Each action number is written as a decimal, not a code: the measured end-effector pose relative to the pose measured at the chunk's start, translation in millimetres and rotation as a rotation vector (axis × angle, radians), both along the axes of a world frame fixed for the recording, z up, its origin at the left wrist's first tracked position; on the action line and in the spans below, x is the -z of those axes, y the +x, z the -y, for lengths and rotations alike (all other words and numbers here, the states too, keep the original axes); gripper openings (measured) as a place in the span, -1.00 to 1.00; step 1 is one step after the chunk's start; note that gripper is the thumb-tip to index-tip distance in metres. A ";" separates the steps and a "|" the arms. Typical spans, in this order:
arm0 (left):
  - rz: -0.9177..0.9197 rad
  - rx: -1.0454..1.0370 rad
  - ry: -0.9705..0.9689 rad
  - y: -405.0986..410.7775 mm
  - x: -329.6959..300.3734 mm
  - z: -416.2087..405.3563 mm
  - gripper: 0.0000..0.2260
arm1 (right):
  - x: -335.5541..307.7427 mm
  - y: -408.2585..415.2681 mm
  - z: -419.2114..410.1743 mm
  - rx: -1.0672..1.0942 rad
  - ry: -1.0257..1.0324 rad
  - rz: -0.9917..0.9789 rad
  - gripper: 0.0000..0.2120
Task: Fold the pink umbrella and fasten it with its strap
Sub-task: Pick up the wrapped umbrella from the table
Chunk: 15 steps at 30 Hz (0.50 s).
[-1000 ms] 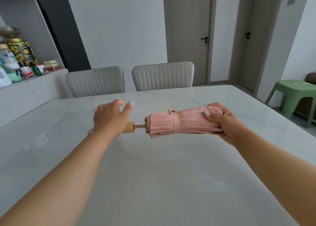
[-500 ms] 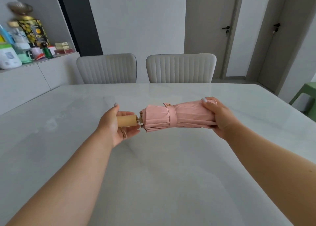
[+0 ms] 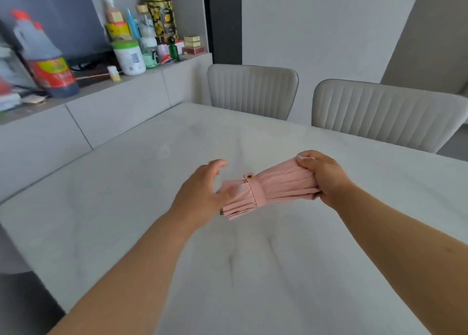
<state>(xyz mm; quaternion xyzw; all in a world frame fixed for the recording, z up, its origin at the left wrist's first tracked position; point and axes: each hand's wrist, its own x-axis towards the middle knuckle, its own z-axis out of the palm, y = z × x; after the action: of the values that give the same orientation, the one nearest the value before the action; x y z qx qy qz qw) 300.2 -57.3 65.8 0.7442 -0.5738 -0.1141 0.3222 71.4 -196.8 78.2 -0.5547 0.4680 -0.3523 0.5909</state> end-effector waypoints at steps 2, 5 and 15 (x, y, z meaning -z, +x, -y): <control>0.230 0.074 0.149 19.9 2.9 -13.7 -0.27 | 0.8 42.8 -0.9 -0.069 0.039 0.008 -0.94; 0.289 -0.056 0.179 64.1 11.1 -34.6 -0.28 | 5.1 112.4 -7.4 -0.134 0.061 0.059 -0.92; 0.292 -0.462 0.113 228.2 17.9 -90.9 -0.42 | 26.2 337.4 -40.6 -0.278 0.249 0.116 -0.62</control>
<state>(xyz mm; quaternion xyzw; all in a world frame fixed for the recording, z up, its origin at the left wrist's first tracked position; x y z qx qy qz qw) 528.3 33.6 47.9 0.8807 -0.4219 0.0392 0.2115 408.8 -156.2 51.9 -0.5154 0.3922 -0.2379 0.7239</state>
